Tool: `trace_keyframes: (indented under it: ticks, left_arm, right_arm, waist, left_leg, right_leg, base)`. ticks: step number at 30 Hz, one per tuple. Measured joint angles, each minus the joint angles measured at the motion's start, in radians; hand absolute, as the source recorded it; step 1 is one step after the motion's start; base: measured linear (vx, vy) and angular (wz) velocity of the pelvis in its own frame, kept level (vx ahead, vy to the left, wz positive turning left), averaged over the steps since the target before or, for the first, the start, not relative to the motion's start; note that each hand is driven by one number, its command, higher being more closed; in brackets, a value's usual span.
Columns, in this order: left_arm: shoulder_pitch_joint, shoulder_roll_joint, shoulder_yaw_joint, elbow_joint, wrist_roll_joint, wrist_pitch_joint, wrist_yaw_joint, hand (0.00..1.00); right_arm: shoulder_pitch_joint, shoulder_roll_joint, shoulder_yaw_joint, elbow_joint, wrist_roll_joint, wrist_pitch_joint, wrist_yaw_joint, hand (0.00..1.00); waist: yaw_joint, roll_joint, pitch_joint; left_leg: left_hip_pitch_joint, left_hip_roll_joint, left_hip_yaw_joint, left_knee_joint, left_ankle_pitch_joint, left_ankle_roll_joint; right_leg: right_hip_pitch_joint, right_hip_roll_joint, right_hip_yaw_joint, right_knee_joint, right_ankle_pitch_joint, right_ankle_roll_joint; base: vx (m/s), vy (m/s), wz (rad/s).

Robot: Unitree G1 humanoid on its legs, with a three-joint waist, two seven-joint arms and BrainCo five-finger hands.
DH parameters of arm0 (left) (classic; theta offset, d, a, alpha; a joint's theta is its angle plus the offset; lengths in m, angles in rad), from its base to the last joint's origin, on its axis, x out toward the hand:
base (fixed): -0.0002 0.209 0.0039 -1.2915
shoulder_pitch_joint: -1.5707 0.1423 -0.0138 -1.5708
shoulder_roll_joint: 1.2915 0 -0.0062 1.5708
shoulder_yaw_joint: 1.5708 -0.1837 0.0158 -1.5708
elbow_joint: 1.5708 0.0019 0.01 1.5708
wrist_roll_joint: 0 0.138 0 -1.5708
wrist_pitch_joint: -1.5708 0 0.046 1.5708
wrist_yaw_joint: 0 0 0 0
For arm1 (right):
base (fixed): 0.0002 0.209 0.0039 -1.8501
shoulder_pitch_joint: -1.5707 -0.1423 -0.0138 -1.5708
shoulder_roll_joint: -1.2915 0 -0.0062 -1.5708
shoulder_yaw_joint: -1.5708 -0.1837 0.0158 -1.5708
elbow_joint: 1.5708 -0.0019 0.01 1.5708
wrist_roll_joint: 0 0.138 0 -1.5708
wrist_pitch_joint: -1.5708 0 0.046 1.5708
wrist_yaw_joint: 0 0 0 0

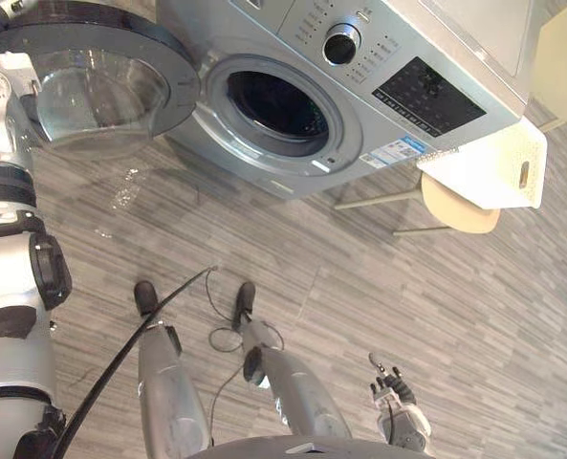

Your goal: Pick up the laundry basket with both hands and put the clothes into the washing machine.

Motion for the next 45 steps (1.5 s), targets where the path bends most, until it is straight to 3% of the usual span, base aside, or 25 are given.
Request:
trace_keyframes:
  ticks: [3,7,10,12,15,16,17,19,20,23,27,29,34,40,45]
  left_arm:
    - [0.090,-0.044,0.020,-0.038,0.023,-0.008,0.007,0.00]
    - [0.256,-0.170,0.018,-0.125,0.011,-0.044,0.030,0.00]
    - [0.475,-0.266,-0.069,-0.250,-0.172,-0.088,0.045,0.00]
    - [0.641,-0.341,-0.233,-0.351,-0.318,-0.106,0.044,0.00]
    - [0.805,-0.407,-0.563,-0.478,-0.354,-0.095,0.014,0.00]
    - [0.826,-0.419,-0.702,-0.524,-0.368,-0.060,-0.009,0.00]
    - [0.832,-0.428,-0.760,-0.548,-0.381,-0.044,-0.028,0.00]
    - [0.840,-0.478,-0.962,-0.674,-0.422,0.007,-0.157,0.00]
    - [0.841,-0.493,-0.983,-0.707,-0.424,0.009,-0.179,0.00]
    - [0.839,-0.544,-0.989,-0.861,-0.583,0.007,-0.227,0.00]
    - [0.839,-0.555,-0.902,-1.017,-0.680,-0.044,-0.225,0.00]
    - [0.840,-0.557,-0.866,-1.022,-0.684,-0.059,-0.220,0.00]
    - [0.879,-0.556,-0.872,-1.037,-0.683,-0.060,-0.221,0.00]
    - [0.984,-0.518,-0.893,-1.030,-0.682,-0.033,-0.234,0.00]
    - [1.117,-0.498,-0.772,-0.942,-0.594,-0.021,-0.246,0.00]
  right_arm:
    - [0.002,-0.002,0.000,-0.018,-0.038,0.003,0.000,0.00]
    - [-0.008,-0.001,0.000,-0.025,-0.076,0.007,-0.001,0.00]
    - [-0.013,0.010,-0.016,-0.024,-0.076,0.010,-0.004,0.00]
    - [0.007,0.028,-0.040,-0.024,-0.081,0.014,-0.006,0.00]
    - [-0.006,0.022,-0.050,0.048,-0.119,0.019,-0.005,0.00]
    - [-0.007,0.030,-0.050,0.083,-0.124,0.020,-0.005,0.00]
    - [-0.006,0.034,-0.050,0.102,-0.125,0.021,-0.004,0.00]
    - [-0.013,0.040,-0.050,0.181,-0.146,0.027,-0.003,0.00]
    - [-0.012,0.040,-0.050,0.194,-0.147,0.028,-0.003,0.00]
    - [0.021,0.037,-0.067,0.222,-0.153,0.028,-0.002,0.00]
    - [0.085,-0.013,-0.086,0.254,-0.153,0.027,0.000,0.00]
    - [0.093,-0.021,-0.113,0.263,-0.153,0.026,0.001,0.00]
    - [0.094,-0.027,-0.179,0.310,-0.154,0.029,0.004,0.00]
    - [0.131,-0.030,-0.237,0.312,-0.154,0.047,0.004,0.00]
    - [0.121,-0.027,-0.233,0.311,-0.154,0.047,0.004,0.00]
  waist:
    - [0.003,-0.001,-0.001]
    - [0.009,0.000,-0.017]
    - [0.023,0.027,-0.051]
    - [0.024,0.035,-0.094]
    - [0.017,0.043,-0.142]
    - [-0.003,0.033,-0.155]
    - [-0.017,0.028,-0.165]
    - [-0.073,0.034,-0.174]
    - [-0.086,0.034,-0.175]
    - [-0.120,0.048,-0.204]
    - [-0.124,0.130,-0.271]
    - [-0.131,0.152,-0.285]
    - [-0.147,0.161,-0.289]
    - [-0.154,0.178,-0.295]
    - [-0.148,0.177,-0.295]
  left_leg:
    - [0.030,-0.020,0.019,-0.002,0.000,0.000]
    - [0.065,-0.079,0.042,0.004,0.001,0.001]
    - [0.132,-0.100,0.071,-0.022,0.004,0.004]
    - [0.212,-0.152,0.093,-0.091,0.005,0.002]
    - [0.276,-0.246,0.091,-0.166,0.011,0.005]
    - [0.314,-0.295,0.092,-0.221,0.011,0.004]
    - [0.327,-0.318,0.092,-0.239,0.015,0.012]
    - [0.367,-0.346,0.122,-0.251,0.032,0.029]
    - [0.377,-0.349,0.125,-0.251,0.032,0.030]
    - [0.428,-0.358,0.149,-0.269,0.022,0.046]
    - [0.494,-0.350,0.178,-0.281,0.014,0.065]
    - [0.521,-0.345,0.180,-0.279,0.014,0.083]
    - [0.559,-0.341,0.173,-0.293,0.005,0.081]
    - [0.640,-0.379,0.127,-0.417,0.062,0.077]
    - [0.641,-0.382,0.121,-0.417,0.063,0.076]
  right_leg:
    - [0.028,-0.023,0.010,0.000,-0.046,0.005]
    - [0.077,-0.088,0.010,0.017,-0.196,0.000]
    - [0.103,-0.117,0.007,0.084,-0.255,0.014]
    - [0.142,-0.172,-0.010,0.104,-0.295,0.035]
    - [0.173,-0.256,-0.012,0.125,-0.310,0.067]
    - [0.188,-0.293,-0.009,0.122,-0.327,0.088]
    - [0.190,-0.317,-0.006,0.119,-0.330,0.093]
    - [0.225,-0.328,0.036,0.118,-0.331,0.090]
    - [0.230,-0.326,0.043,0.122,-0.334,0.084]
    - [0.260,-0.291,0.050,0.134,-0.317,0.032]
    - [0.302,-0.271,0.073,0.118,-0.305,0.026]
    - [0.336,-0.263,0.075,0.093,-0.305,0.026]
    - [0.379,-0.253,0.071,0.070,-0.306,0.026]
    - [0.424,-0.269,0.019,0.074,-0.347,0.002]
    - [0.427,-0.273,0.014,0.070,-0.350,0.002]
  base:
    - [0.09,0.103,0.13]
    - [0.04,0.029,0.38]
    - [0.02,0.028,0.22]
    - [0.04,0.089,0.55]
    - [0.06,0.158,0.48]
    - [0.05,0.212,0.30]
    - [0.07,0.244,0.18]
    - [0.09,0.212,-0.13]
    - [0.06,0.125,-0.25]
    - [0.12,0.054,-0.36]
    - [0.18,-0.009,-0.36]
    - [0.14,-0.044,-0.23]
    - [0.04,-0.022,-0.04]
    - [-0.04,0.013,0.20]
    - [-0.03,0.009,0.03]
